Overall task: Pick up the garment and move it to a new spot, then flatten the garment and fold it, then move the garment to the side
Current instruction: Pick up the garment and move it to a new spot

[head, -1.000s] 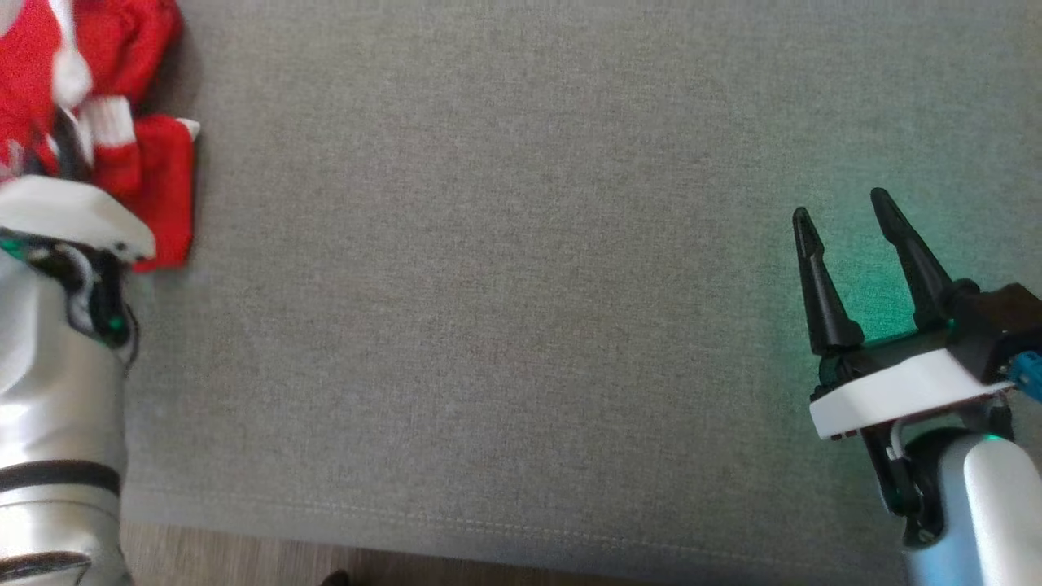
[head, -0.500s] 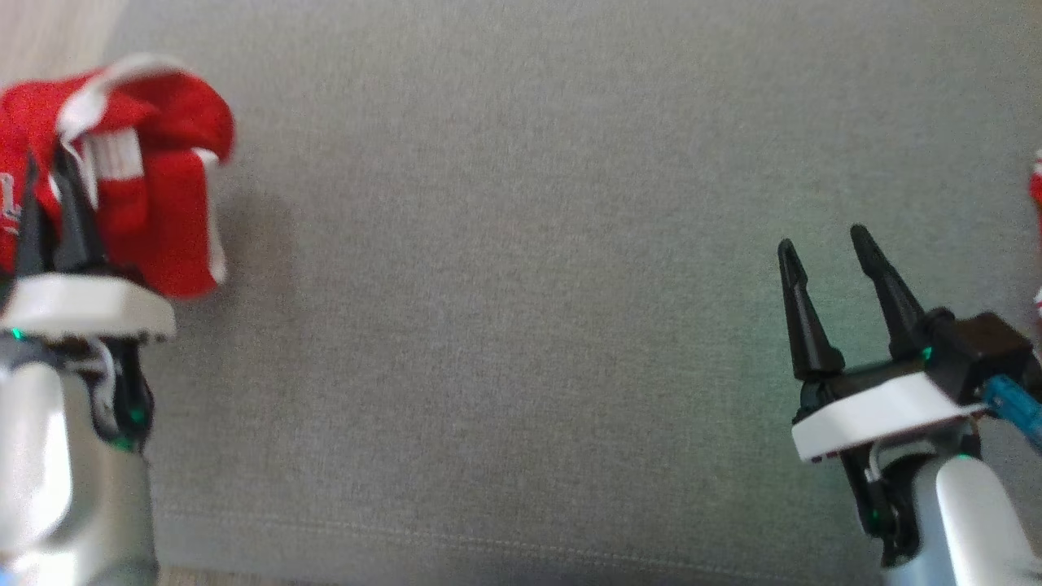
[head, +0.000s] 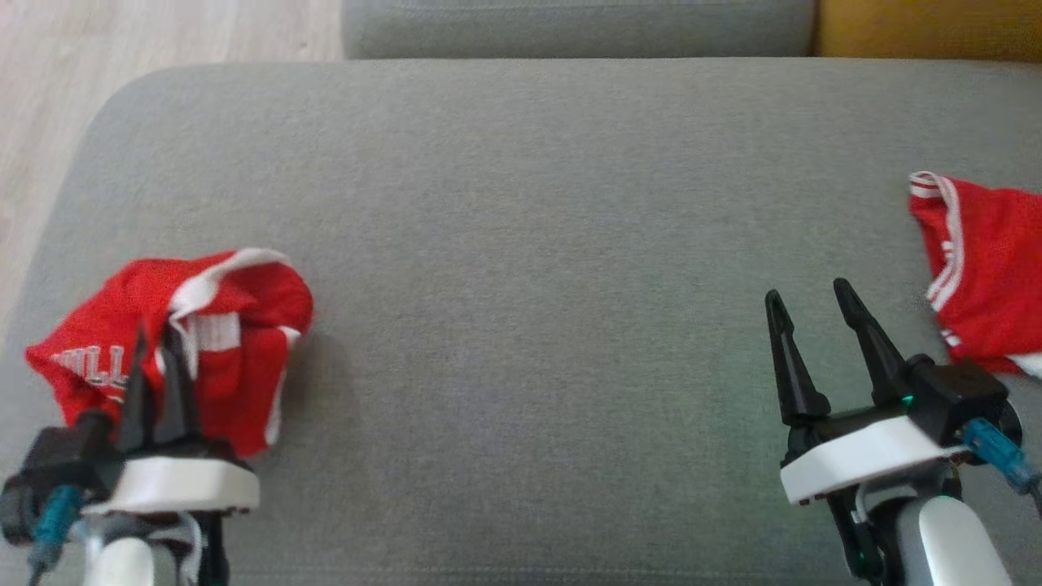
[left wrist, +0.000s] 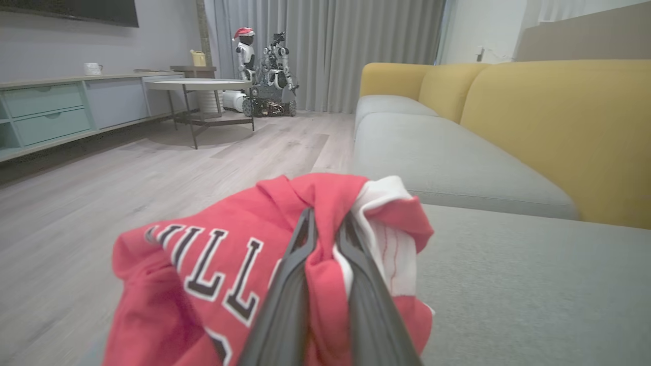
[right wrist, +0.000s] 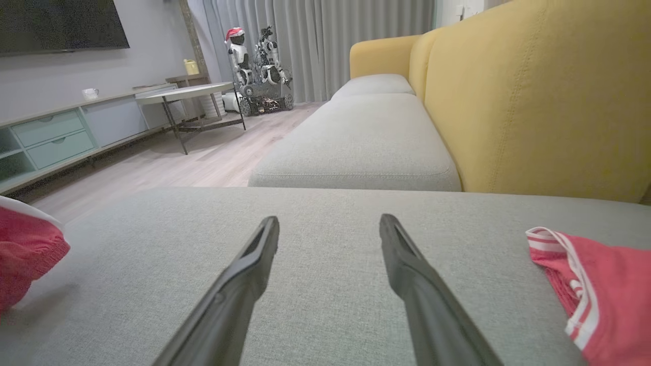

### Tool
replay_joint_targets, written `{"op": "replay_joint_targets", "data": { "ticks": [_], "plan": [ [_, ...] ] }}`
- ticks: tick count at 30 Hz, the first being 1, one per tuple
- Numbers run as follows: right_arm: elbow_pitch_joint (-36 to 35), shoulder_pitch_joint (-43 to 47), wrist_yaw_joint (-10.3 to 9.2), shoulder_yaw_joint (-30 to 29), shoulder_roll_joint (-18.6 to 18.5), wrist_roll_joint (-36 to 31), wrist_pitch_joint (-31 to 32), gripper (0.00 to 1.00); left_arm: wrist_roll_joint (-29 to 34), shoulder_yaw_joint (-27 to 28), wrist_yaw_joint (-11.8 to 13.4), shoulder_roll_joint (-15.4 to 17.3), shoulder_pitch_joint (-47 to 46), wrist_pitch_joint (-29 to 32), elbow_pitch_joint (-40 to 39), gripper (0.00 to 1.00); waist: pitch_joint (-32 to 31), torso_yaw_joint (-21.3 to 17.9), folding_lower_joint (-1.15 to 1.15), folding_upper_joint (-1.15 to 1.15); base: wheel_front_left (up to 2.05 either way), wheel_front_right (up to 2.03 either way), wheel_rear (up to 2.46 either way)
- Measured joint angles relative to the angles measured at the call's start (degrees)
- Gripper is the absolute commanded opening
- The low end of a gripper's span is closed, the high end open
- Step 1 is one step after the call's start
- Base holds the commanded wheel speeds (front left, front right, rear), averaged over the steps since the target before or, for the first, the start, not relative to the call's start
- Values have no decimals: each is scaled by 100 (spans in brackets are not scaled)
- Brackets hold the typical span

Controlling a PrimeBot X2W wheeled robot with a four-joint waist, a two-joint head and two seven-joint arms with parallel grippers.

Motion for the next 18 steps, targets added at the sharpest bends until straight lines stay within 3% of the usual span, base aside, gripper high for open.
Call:
{"op": "replay_joint_targets", "data": {
  "ticks": [5, 18],
  "plan": [
    [-9, 54, 0, 8, 10, 33, -62, 100, 0, -355, -20, -55, 114, 57, -223, 0, -71, -318, 0, 0, 0, 0, 0],
    [125, 30, 0, 100, 15, 354, -178, 100, 168, -1816, -587, -80, -1043, 203, 447, 0, 143, -1545, 0, 0, 0, 0, 0]
  ]
}}
